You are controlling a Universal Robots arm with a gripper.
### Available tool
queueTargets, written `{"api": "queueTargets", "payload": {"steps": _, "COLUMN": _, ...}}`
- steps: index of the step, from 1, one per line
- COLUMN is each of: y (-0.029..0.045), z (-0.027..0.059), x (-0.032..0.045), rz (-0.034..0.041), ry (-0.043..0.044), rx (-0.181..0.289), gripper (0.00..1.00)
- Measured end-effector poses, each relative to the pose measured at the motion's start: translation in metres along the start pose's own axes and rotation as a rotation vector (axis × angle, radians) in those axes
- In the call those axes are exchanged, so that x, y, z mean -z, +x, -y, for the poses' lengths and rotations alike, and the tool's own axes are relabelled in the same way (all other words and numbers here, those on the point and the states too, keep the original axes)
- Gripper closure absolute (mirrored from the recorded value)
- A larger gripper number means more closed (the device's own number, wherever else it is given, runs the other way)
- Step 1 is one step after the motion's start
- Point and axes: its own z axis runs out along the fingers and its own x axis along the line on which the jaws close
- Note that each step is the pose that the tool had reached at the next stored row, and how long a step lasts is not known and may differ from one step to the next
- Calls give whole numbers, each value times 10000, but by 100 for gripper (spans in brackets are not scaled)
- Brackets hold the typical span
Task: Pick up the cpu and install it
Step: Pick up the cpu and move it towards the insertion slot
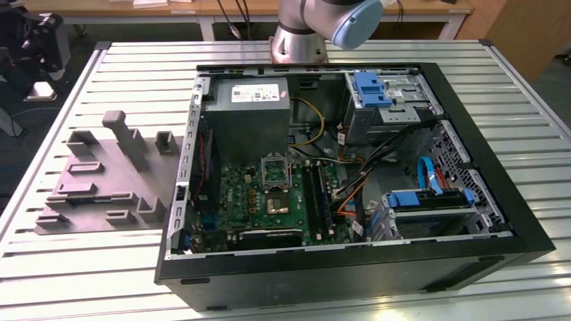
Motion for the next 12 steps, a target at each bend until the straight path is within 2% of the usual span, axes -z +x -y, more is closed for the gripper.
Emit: {"api": "queueTargets", "payload": {"steps": 12, "y": -67, "z": 0, "x": 0, "rz": -1, "ry": 1, "rx": 0, "gripper": 53}}
